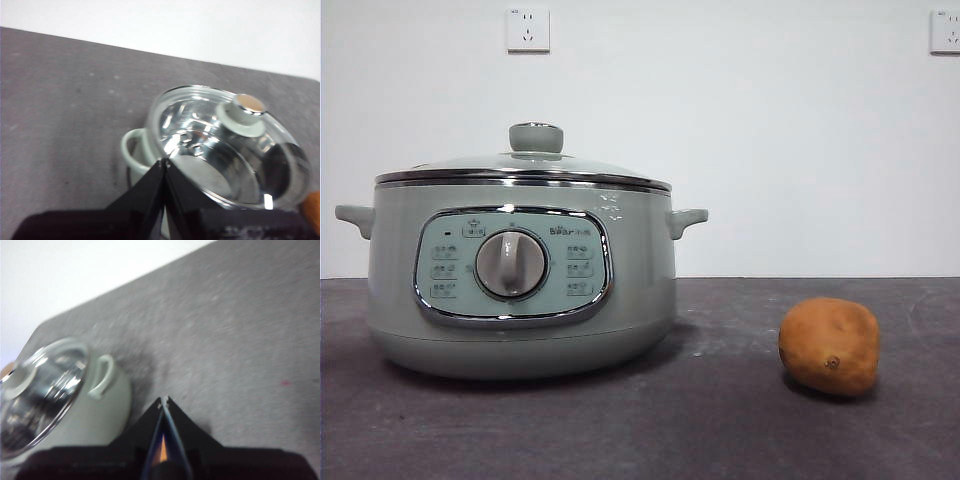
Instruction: Pick up the potato,open the lid,put the potato in the pot,close the lid
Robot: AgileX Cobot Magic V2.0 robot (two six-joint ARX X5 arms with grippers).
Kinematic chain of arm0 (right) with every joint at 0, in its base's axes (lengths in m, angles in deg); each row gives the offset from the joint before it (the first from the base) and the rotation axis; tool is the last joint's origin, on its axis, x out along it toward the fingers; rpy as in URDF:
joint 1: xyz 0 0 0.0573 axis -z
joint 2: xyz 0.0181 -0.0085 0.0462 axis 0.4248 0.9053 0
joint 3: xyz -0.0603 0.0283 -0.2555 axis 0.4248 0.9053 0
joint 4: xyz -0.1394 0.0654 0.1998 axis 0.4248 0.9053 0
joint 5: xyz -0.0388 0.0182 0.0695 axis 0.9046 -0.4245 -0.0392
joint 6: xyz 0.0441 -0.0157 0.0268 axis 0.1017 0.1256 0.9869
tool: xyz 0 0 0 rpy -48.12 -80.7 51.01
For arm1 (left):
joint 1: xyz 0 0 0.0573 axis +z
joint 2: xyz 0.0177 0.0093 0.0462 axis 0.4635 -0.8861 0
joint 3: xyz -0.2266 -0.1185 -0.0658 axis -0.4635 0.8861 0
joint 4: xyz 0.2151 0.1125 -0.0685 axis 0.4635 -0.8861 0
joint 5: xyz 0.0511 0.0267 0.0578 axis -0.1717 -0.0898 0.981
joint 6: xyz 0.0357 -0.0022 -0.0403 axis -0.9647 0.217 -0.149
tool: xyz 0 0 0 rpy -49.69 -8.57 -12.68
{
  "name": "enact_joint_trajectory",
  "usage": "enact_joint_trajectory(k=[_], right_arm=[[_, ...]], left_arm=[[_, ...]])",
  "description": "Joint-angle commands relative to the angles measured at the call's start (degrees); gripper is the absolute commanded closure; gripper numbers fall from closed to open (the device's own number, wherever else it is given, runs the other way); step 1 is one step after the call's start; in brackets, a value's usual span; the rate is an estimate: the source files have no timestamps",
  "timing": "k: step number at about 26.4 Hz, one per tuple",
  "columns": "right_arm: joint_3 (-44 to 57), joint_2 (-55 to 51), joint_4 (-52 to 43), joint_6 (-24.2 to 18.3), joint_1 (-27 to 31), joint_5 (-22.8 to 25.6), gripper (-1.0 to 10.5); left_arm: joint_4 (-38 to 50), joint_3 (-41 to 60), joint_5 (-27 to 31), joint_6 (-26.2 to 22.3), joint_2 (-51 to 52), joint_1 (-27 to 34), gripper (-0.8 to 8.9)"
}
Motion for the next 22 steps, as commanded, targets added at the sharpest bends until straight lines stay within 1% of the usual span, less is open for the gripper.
enact_joint_trajectory(k=[1, 7, 11, 12, 13, 14, 15, 16, 17, 20, 22], right_arm=[[-4.59, 5.03, 2.91, -3.87, 0.13, -3.63, 9.5], [-13.49, 15.19, 13.03, -10.03, 0.13, -9.99, 9.5], [-16.06, 19.69, 16.33, -10.97, 0.13, -13.84, 9.4], [-16.06, 20.39, 16.37, -10.99, 0.13, -14.64, 9.2], [-16.06, 20.83, 16.63, -10.99, 0.11, -14.62, 8.2], [-16.06, 21.14, 16.79, -10.97, 0.11, -14.58, 6.8], [-16.06, 21.31, 16.79, -10.73, -0.09, -14.56, 5.1], [-16.06, 21.38, 16.76, -10.19, -0.28, -14.56, 4.0], [-16.06, 21.38, 16.74, -9.20, -0.66, -14.27, 3.7], [-16.11, 21.94, 16.70, -4.83, -2.89, -13.68, 3.8], [-16.57, 23.89, 17.07, -1.29, -6.62, -9.79, 3.8]], left_arm=[[-1.40, -3.89, -3.04, -2.82, -4.09, 0.13, 8.18], [-6.95, -12.07, -11.06, -5.46, -12.79, 0.13, 8.17], [-9.20, -15.26, -14.05, -5.73, -17.40, 0.09, 8.13], [-9.25, -15.56, -14.62, -5.73, -18.27, 0.07, 8.05], [-9.31, -15.67, -14.60, -5.73, -18.80, 0.07, 7.34], [-9.31, -15.67, -14.53, -5.73, -18.99, 0.07, 6.17], [-9.16, -15.67, -14.53, -5.70, -19.17, 0.07, 4.96], [-9.05, -15.67, -14.51, -5.70, -19.17, 0.09, 4.66], [-8.87, -15.67, -14.40, -5.68, -19.17, 0.09, 4.68], [-8.70, -15.69, -14.47, -5.44, -19.17, 0.07, 4.68], [-8.46, -15.72, -14.47, -5.44, -19.17, 0.07, 4.68]])
